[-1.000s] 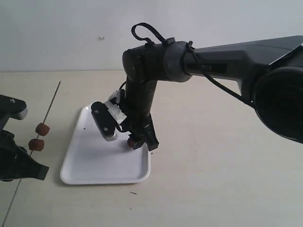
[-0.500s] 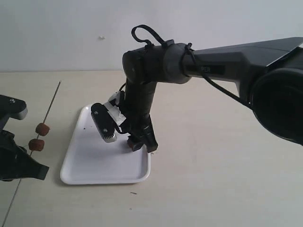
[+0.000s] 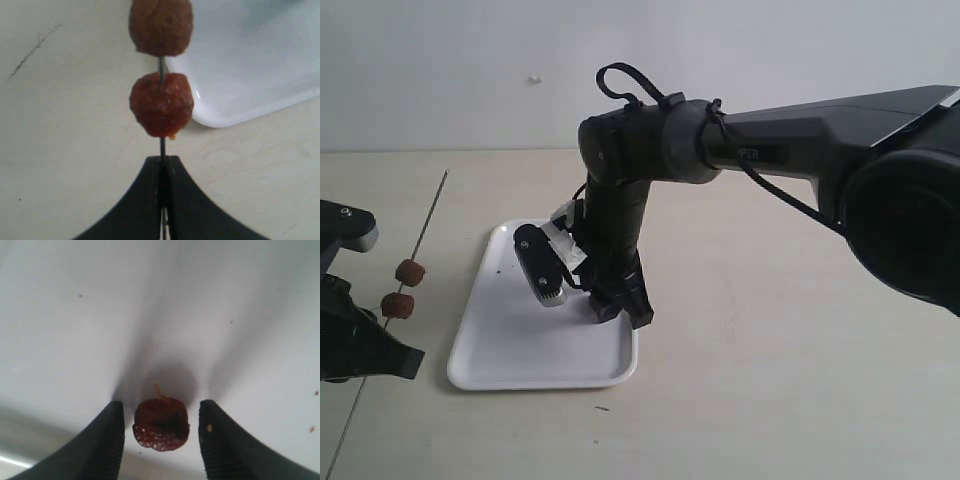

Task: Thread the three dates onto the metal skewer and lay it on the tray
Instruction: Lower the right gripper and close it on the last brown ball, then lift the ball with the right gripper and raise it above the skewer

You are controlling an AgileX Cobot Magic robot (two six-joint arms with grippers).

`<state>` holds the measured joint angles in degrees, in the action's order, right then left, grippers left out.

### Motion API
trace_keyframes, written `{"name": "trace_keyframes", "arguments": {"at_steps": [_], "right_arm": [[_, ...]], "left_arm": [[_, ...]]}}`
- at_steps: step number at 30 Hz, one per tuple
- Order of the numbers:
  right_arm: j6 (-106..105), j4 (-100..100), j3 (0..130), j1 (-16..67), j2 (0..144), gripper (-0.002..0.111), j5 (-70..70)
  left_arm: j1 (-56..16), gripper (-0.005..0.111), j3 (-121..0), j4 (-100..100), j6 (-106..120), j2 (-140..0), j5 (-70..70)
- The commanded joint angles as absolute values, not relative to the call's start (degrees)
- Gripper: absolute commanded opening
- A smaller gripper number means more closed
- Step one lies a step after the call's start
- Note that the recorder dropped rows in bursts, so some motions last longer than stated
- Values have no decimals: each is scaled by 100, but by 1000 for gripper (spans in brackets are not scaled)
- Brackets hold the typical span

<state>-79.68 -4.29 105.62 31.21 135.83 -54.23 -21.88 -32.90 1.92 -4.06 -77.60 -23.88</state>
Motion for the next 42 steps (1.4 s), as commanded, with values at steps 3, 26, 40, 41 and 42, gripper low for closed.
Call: {"name": "trace_keyframes", "arguments": {"at_steps": [3, 26, 40, 41, 42], "right_arm": [[-7923, -417, 10550, 3134, 13567, 40, -5560], [-7642, -403, 10550, 3134, 13567, 30, -5709], [-5201, -454, 10550, 3134, 13160, 30, -5675], [-4931, -454, 10550, 3134, 13133, 30, -5637], [-4510, -454, 10550, 3134, 13131, 30, -5562]], "left_arm": [[-2187, 0, -3327, 152, -406, -7764, -2325], [-2187, 0, -3327, 152, -406, -7764, -2325], [-2187, 0, -3327, 136, -406, -7764, -2358], [-2187, 0, -3327, 136, -406, -7764, -2358], [-2187, 0, -3327, 136, -406, -7764, -2358]]}}
